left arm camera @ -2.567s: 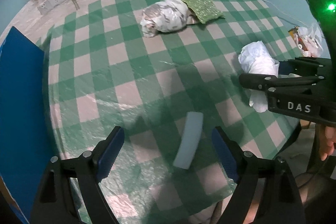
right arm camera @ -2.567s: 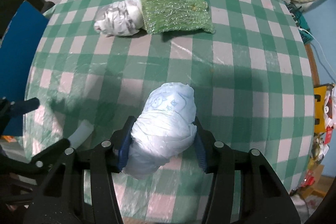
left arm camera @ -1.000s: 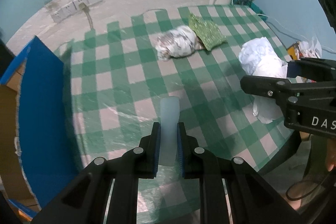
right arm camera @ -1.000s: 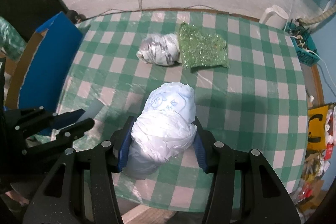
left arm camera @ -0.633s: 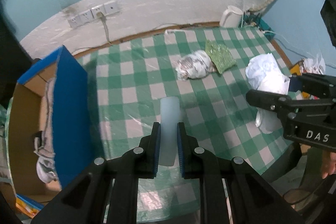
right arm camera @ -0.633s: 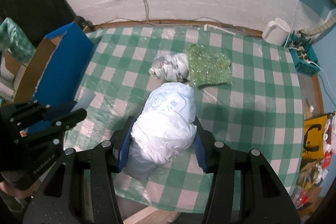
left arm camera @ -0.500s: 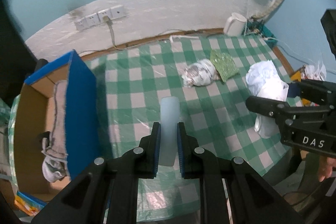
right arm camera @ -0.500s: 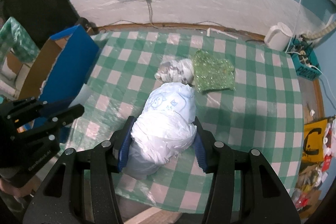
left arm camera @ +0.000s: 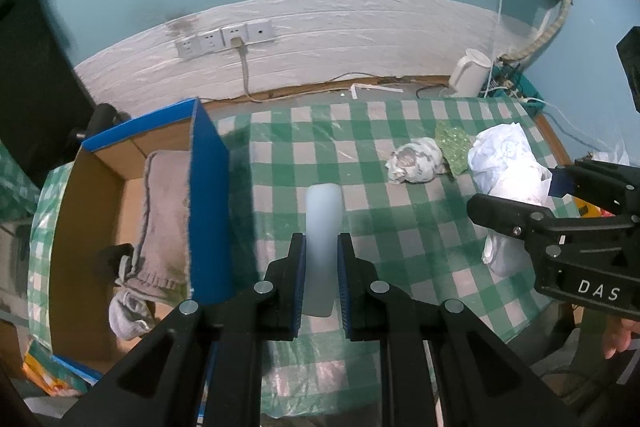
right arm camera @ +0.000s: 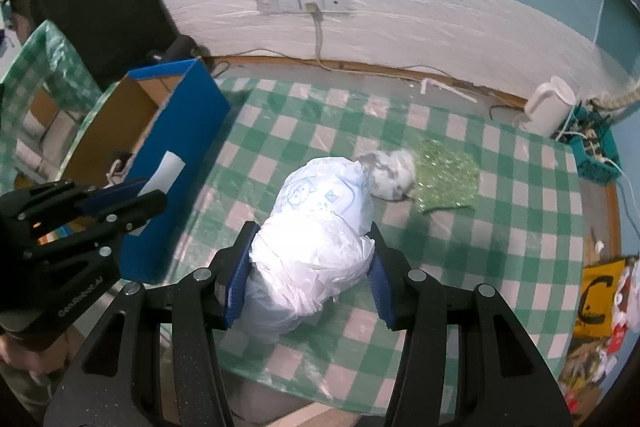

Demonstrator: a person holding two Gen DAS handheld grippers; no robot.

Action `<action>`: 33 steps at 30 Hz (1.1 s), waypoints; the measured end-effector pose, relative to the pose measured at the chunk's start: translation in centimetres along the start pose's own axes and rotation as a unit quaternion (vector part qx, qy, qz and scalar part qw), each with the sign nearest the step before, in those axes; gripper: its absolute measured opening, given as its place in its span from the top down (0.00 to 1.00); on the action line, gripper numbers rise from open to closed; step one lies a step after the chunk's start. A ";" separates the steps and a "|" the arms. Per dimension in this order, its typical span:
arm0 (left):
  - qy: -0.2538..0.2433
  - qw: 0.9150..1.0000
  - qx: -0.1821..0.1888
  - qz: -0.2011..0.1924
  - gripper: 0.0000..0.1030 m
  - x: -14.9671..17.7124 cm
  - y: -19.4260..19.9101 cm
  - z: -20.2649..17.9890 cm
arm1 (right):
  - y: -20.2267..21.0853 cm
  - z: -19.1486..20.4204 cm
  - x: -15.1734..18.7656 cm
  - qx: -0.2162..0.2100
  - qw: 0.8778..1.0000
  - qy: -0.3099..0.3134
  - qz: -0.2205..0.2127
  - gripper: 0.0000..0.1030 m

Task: Organize soft objects
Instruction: 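Carry the white bag and foam strip over the cardboard box with both tools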

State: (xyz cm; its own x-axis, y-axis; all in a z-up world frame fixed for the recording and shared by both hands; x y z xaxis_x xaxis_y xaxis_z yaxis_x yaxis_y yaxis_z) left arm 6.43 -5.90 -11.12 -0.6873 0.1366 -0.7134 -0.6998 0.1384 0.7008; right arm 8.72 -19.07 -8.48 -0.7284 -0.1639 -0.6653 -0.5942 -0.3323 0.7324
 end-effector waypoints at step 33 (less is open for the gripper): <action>0.101 0.992 -0.076 -0.009 0.86 1.6 2.0 13.5 | -5.0 14.5 -3.8 -0.070 0.993 0.090 0.015 0.50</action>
State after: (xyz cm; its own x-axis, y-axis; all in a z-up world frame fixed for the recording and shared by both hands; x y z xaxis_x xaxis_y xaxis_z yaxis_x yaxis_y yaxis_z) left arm 6.54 7.87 -10.88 -0.6888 -0.0659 -0.7220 -0.7229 -0.0134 0.6908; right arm 9.51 -3.35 -7.49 -0.6647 -0.3344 -0.6681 -0.5111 -0.4486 0.7331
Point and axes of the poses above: each gripper's, at about its wrist camera, not at the fingertips, and y roughly against the way its jaws point, z to its left, x to its underside, the point moved 7 cm from there along -y, roughly the way its jaws point, and after that the axes turned 15 degrees about -z, right-handed, at the moved point
